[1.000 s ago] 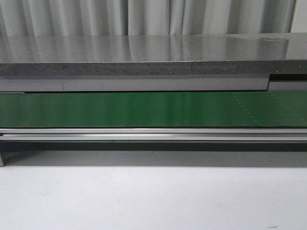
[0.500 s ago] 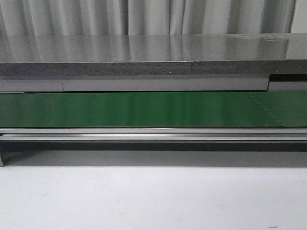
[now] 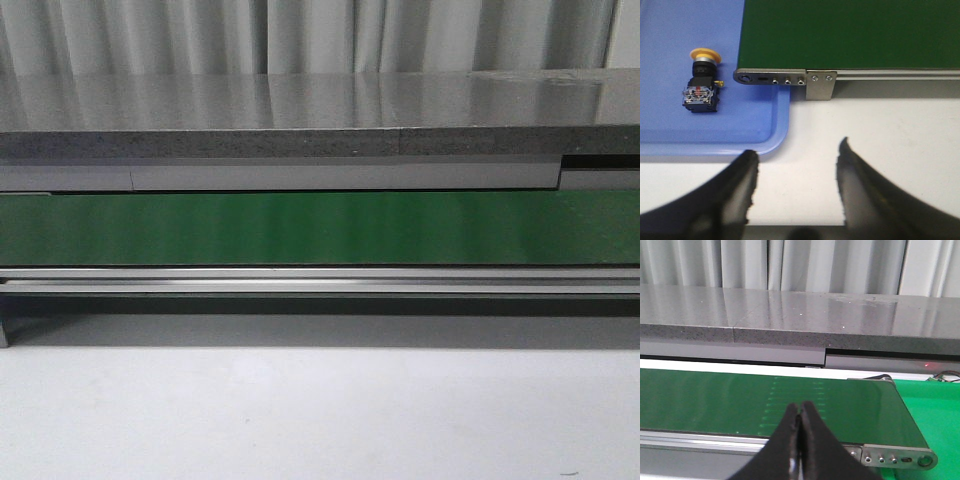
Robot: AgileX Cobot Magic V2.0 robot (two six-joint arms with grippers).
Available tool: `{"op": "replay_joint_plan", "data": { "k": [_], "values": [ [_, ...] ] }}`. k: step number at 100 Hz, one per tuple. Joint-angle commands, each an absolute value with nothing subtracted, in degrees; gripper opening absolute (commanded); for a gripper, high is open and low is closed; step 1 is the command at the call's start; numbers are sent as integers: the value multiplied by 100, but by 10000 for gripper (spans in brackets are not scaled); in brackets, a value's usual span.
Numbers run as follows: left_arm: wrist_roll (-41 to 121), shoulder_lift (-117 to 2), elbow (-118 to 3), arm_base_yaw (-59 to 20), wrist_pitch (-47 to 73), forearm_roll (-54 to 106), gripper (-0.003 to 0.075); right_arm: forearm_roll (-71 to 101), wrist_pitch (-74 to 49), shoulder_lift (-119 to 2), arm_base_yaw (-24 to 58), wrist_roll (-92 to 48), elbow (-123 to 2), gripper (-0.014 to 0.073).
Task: Move button from left to right
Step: 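Grasp the yellow-capped black button with the left gripper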
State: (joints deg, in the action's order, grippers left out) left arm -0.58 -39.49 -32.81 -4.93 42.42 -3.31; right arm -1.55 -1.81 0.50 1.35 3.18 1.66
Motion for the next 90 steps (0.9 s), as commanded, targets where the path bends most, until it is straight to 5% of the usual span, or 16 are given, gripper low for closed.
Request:
{"op": "replay_joint_plan", "data": {
  "k": [1, 13, 49, 90],
  "values": [
    [-106, -3964, -3500, -534, 3946, -287, 570, -146, 317, 146, 142, 324, 173, -67],
    [-106, -3964, -3500, -534, 3935, -287, 678, -146, 317, 146, 142, 324, 173, -67],
    [-215, -4112, -3734, -447, 4101, -287, 677, -146, 317, 146, 142, 324, 173, -67],
    [-128, -5806, -4940, 965, 4103, -466, 677, -146, 317, 146, 142, 324, 173, -67]
  ]
}}
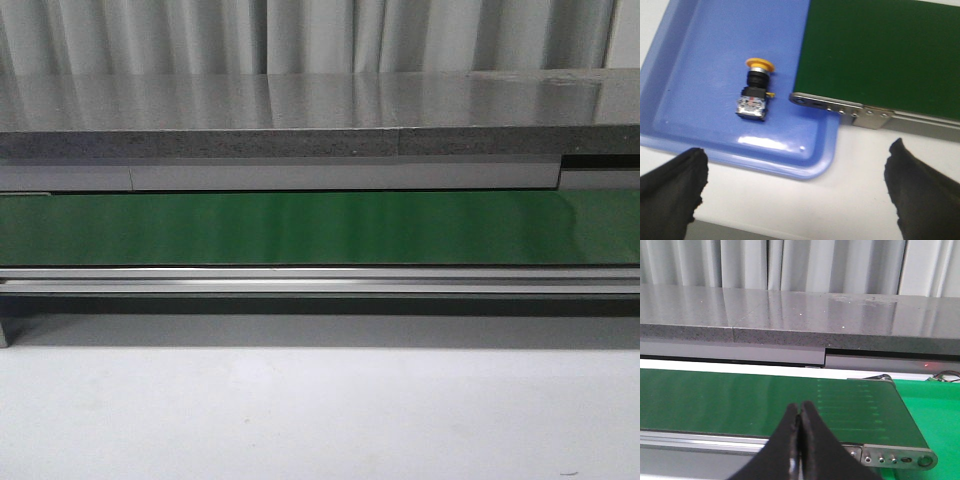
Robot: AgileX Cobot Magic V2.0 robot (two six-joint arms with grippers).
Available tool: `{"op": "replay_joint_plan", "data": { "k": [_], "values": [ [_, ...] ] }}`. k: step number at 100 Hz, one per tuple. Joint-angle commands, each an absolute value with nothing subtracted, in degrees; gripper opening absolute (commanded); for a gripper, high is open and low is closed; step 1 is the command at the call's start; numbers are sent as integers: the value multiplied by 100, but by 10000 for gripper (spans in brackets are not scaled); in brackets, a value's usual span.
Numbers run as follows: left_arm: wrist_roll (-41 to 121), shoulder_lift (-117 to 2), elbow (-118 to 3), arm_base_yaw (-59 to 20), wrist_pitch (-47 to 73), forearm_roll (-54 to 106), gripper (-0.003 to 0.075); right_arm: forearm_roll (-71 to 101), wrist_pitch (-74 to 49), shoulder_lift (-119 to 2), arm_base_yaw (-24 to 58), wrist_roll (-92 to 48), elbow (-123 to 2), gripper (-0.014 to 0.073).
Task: Move button from left to right
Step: 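Grasp the yellow-capped black button with the left gripper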
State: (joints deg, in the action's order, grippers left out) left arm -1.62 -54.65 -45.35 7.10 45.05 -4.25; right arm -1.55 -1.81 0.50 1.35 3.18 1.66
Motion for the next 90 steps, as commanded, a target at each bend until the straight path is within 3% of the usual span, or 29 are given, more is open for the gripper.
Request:
{"op": "replay_joint_plan", "data": {
  "k": [1, 36, 90],
  "values": [
    [-111, -5881, -4960, 987, 4102, -466, 677, -146, 317, 146, 142, 324, 173, -67],
    [-99, -7774, -5873, 1601, 3816, -442, 677, -146, 317, 146, 142, 324, 173, -67],
    [-99, -9776, -6580, 1602, 3494, -453, 677, -146, 317, 146, 142, 324, 173, -67]
  ]
}}
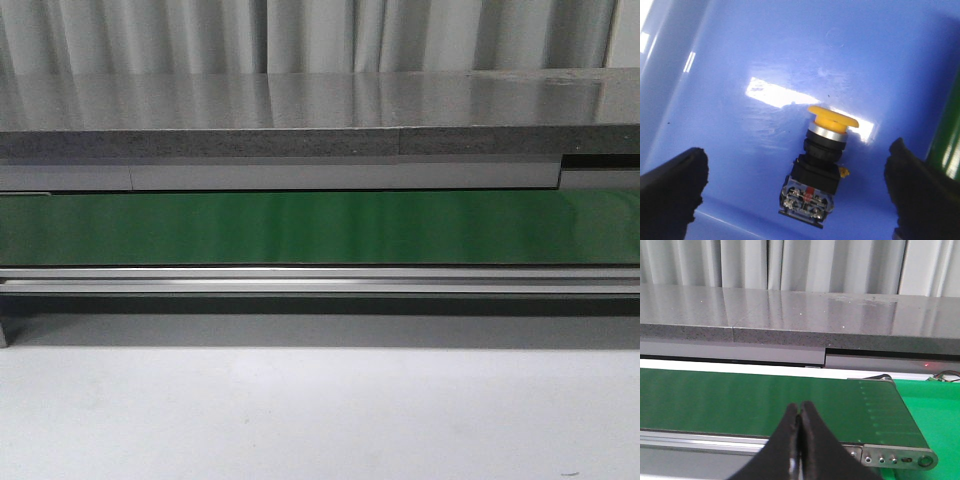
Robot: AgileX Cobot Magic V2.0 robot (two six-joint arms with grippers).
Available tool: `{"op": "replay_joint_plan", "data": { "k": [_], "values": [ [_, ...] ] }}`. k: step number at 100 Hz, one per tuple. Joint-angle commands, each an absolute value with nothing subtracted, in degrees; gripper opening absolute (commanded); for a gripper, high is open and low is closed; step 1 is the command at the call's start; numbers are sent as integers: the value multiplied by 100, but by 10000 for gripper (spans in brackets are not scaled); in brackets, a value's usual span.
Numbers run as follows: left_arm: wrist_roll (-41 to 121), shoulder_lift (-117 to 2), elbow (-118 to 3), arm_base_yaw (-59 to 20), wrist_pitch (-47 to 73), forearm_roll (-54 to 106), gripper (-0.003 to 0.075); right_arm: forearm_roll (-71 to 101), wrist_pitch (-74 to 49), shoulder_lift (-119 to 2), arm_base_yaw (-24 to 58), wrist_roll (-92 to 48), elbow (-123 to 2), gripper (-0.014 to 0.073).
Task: Move button from left to right
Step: 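Grasp the yellow-capped black button with the left gripper, then lift the button and place it on the conveyor belt, open left gripper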
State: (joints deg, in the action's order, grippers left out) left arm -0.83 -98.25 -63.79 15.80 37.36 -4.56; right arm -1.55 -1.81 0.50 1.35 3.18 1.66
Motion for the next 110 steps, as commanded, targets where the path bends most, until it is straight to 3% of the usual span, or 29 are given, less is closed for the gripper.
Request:
{"op": "replay_joint_plan", "data": {
  "k": [1, 48, 60, 74, 103, 110],
  "values": [
    [-99, -9793, -6580, 1602, 3494, -453, 677, -146, 317, 146, 142, 324, 173, -67],
    [-99, -10448, -6588, 1602, 3542, -453, 676, -146, 317, 146, 142, 324, 173, -67],
    [-99, -10499, -6577, 1602, 3542, -453, 645, -146, 317, 146, 142, 324, 173, -67],
    [-99, -10499, -6577, 1602, 3542, -475, 507, -146, 317, 146, 142, 324, 173, -67],
    [-99, -10499, -6631, 1602, 3694, -578, 7, -146, 317, 146, 142, 324, 173, -67],
    [-99, -10488, -6759, 1602, 3900, -684, 5, -146, 317, 146, 142, 324, 173, -67]
  ]
}}
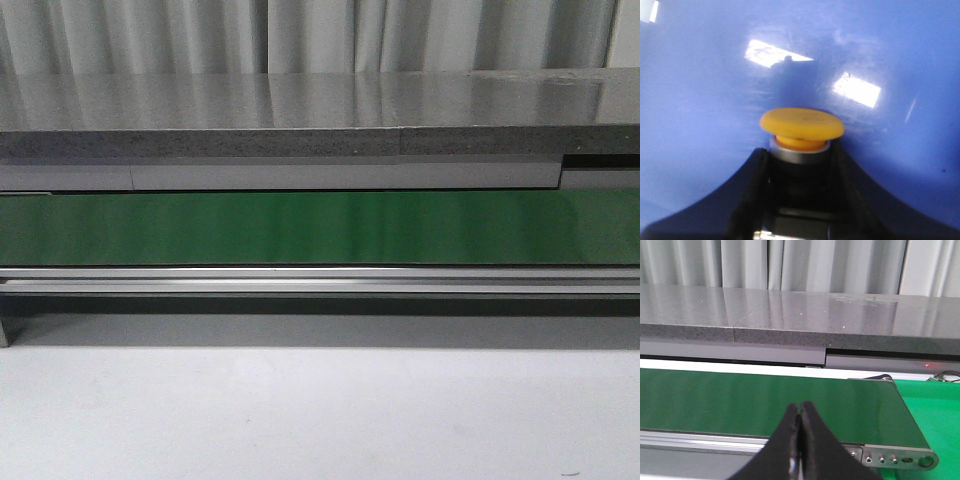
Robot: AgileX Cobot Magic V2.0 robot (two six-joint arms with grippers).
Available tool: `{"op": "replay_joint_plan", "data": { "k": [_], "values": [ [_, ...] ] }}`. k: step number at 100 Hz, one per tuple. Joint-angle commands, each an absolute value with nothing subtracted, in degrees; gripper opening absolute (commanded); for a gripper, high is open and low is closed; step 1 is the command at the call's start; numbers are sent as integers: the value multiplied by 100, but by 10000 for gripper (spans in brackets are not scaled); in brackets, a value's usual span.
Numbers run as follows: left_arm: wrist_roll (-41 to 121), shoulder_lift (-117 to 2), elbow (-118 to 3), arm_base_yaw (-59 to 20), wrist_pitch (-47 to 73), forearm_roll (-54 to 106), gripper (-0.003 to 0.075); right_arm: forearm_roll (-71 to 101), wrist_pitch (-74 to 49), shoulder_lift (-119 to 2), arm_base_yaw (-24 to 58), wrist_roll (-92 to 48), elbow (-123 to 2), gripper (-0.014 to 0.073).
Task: Move button from left to right
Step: 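Lift the button and place it on the conveyor belt, open left gripper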
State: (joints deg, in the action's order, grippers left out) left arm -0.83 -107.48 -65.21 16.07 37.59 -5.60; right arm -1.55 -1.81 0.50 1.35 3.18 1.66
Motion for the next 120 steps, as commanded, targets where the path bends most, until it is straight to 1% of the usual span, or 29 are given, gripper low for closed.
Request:
{"op": "replay_joint_plan", "data": {
  "k": [1, 32, 55, 82, 106, 113, 120],
  "values": [
    [-99, -10488, -6772, 1602, 3921, -691, 5, -146, 317, 146, 142, 324, 173, -67],
    [0, -9942, -7417, 1513, 4584, -676, 5, -146, 317, 146, 142, 324, 173, -67],
    [176, -9529, -7749, 957, 4755, -540, 5, -146, 317, 146, 142, 324, 173, -67],
    [176, -9595, -7819, 172, 4726, -273, 5, -146, 317, 146, 142, 324, 173, -67],
    [176, -9916, -7819, 52, 4777, -59, 6, -146, 317, 146, 142, 324, 173, -67],
    [176, -9979, -7819, 52, 4810, -59, 27, -146, 317, 146, 142, 324, 173, -67],
    [215, -9986, -7819, 52, 4810, -59, 97, -146, 317, 146, 142, 324, 173, -67]
  ]
}}
